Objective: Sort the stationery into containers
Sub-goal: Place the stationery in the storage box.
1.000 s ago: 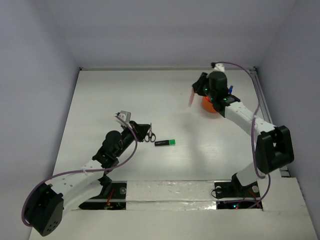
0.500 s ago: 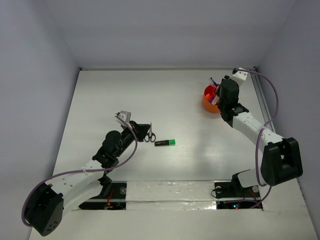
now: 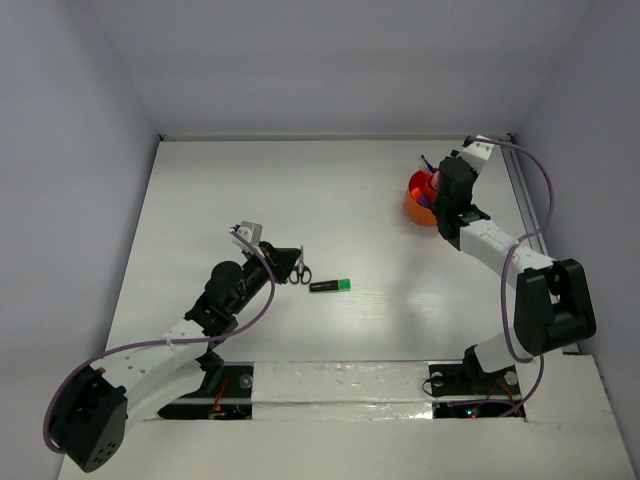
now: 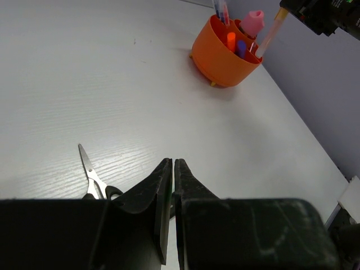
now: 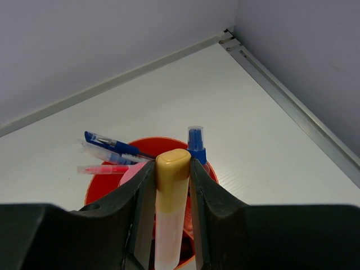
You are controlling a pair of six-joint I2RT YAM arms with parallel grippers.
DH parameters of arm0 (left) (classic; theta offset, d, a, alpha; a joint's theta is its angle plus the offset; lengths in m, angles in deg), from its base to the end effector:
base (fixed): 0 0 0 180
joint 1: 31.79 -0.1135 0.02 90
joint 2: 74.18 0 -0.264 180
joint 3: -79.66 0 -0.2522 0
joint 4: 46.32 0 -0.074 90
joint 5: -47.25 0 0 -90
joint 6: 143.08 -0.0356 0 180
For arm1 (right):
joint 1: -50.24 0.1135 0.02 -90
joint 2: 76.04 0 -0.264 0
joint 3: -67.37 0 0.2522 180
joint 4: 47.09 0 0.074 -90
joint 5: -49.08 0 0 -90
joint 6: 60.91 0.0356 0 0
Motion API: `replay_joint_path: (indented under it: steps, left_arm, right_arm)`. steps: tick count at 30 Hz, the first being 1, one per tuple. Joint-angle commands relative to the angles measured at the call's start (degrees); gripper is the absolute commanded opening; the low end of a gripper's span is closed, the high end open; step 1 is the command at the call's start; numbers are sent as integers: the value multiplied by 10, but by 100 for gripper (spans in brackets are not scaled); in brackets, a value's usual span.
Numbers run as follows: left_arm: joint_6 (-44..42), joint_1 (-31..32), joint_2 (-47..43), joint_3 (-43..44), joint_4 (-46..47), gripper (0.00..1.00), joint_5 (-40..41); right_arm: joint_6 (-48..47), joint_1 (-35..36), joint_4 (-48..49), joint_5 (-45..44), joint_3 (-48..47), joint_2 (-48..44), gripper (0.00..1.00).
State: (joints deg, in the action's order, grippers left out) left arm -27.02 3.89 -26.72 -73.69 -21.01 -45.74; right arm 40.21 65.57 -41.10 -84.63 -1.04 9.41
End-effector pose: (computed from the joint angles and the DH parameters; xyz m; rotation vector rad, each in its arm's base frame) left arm 0.1504 -0.1103 0.2270 0.1747 1.5505 -0.9006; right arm 0.3325 0.0657 0.2836 0.4794 1.6527 -0.3301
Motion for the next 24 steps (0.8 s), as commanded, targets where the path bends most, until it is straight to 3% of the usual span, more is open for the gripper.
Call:
replay_joint_path:
  steps: [1, 17, 24]
  left_arm:
    - [0, 4, -8, 3, 29, 3, -2]
    - [-4, 4, 19, 11, 30, 3, -4]
    - [-5, 4, 17, 9, 32, 3, -2]
  right_arm:
    - [-14, -2, 65, -29, -6, 3, 0]
    - [-1, -2, 71, -25, -6, 37, 0]
    - [-6, 30, 61, -39, -10, 40, 0]
